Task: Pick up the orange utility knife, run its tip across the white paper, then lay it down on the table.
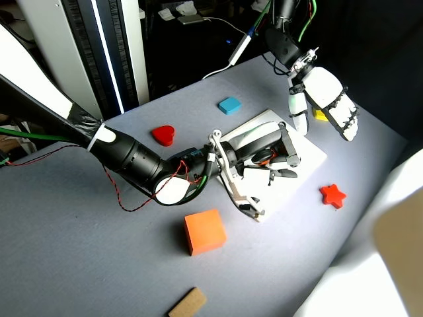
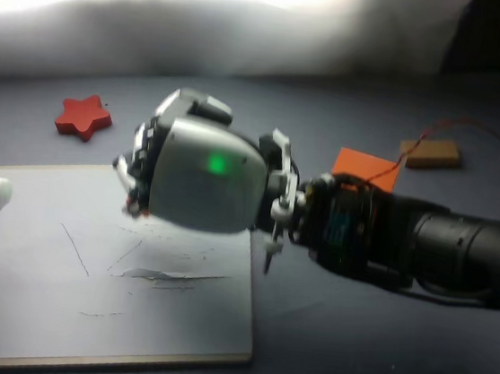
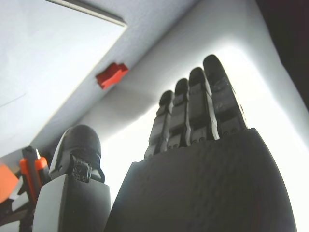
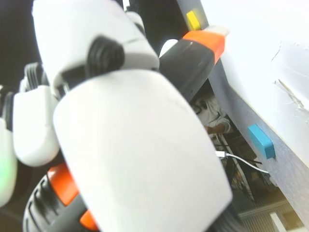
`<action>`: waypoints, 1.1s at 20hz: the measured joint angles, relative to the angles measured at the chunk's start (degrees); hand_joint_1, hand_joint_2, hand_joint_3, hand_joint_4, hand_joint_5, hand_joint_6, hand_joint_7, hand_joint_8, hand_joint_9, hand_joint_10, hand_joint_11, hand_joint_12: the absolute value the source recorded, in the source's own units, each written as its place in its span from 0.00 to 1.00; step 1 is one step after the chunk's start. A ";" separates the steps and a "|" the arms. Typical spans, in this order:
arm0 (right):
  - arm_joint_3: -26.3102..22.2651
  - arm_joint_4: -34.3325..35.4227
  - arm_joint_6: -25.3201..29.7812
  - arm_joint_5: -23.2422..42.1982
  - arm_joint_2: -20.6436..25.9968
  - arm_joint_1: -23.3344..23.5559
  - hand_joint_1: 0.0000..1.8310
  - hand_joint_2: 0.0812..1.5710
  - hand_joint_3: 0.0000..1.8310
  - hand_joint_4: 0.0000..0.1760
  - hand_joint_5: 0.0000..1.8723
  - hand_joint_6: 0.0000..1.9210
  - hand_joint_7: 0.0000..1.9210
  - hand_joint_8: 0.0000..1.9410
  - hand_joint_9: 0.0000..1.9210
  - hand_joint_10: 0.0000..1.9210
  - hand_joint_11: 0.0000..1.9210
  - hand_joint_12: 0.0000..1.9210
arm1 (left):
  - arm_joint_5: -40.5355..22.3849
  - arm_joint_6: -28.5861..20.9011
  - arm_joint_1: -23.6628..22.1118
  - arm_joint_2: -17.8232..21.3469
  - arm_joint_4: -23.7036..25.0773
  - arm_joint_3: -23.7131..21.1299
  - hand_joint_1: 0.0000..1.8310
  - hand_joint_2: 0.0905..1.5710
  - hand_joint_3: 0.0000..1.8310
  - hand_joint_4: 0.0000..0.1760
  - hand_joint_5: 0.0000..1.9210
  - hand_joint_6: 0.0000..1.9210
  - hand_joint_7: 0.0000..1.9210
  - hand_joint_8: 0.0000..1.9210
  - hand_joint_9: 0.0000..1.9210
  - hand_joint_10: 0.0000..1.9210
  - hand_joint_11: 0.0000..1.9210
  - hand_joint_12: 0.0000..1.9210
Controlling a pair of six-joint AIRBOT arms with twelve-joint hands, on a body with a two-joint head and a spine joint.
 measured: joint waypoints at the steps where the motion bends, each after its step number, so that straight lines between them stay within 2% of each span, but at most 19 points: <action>1: 0.39 -0.46 0.15 -0.02 -0.46 -0.63 0.88 0.79 0.00 1.00 0.66 1.00 0.78 1.00 0.81 1.00 0.86 1.00 | 0.13 0.00 0.00 -0.09 0.04 0.00 0.04 0.82 0.00 0.00 0.00 0.00 0.04 0.00 0.05 0.00 0.00 0.28; 5: 3.39 -2.14 1.42 2.16 -1.53 -0.98 0.88 0.79 0.00 1.00 0.67 1.00 0.78 1.00 0.82 1.00 0.87 1.00 | 0.04 0.17 0.00 -0.13 0.31 0.00 0.03 0.82 0.00 0.00 0.00 0.00 0.03 0.00 0.05 0.00 0.00 0.26; 9: 3.45 -2.62 1.40 3.39 -1.22 -1.42 0.87 0.79 0.00 1.00 0.65 1.00 0.78 1.00 0.81 1.00 0.86 1.00 | 0.04 0.22 0.00 -0.13 0.13 0.00 0.02 0.82 0.00 0.00 0.00 0.00 0.04 0.00 0.06 0.00 0.00 0.31; 14: 3.43 -5.27 2.54 5.31 0.92 -1.64 0.87 0.79 0.00 1.00 0.66 1.00 0.78 1.00 0.81 1.00 0.87 1.00 | 0.00 0.22 0.00 -0.13 0.15 0.00 0.04 0.82 0.00 0.00 0.00 0.00 0.03 0.00 0.05 0.00 0.00 0.28; 19: -0.42 -6.34 2.71 5.40 5.77 -2.45 0.88 0.78 0.00 1.00 0.68 1.00 0.78 1.00 0.81 1.00 0.87 1.00 | -0.02 0.20 0.00 -0.13 0.15 0.00 0.05 0.81 0.00 0.00 0.00 0.00 0.03 0.00 0.05 0.00 0.00 0.26; 22: -1.25 -6.51 2.84 5.46 6.88 -2.67 0.87 0.79 0.00 1.00 0.67 1.00 0.78 1.00 0.81 1.00 0.87 1.00 | -0.02 0.20 0.00 -0.13 0.24 0.00 0.05 0.82 0.00 0.00 0.00 0.00 0.04 0.00 0.05 0.00 0.00 0.27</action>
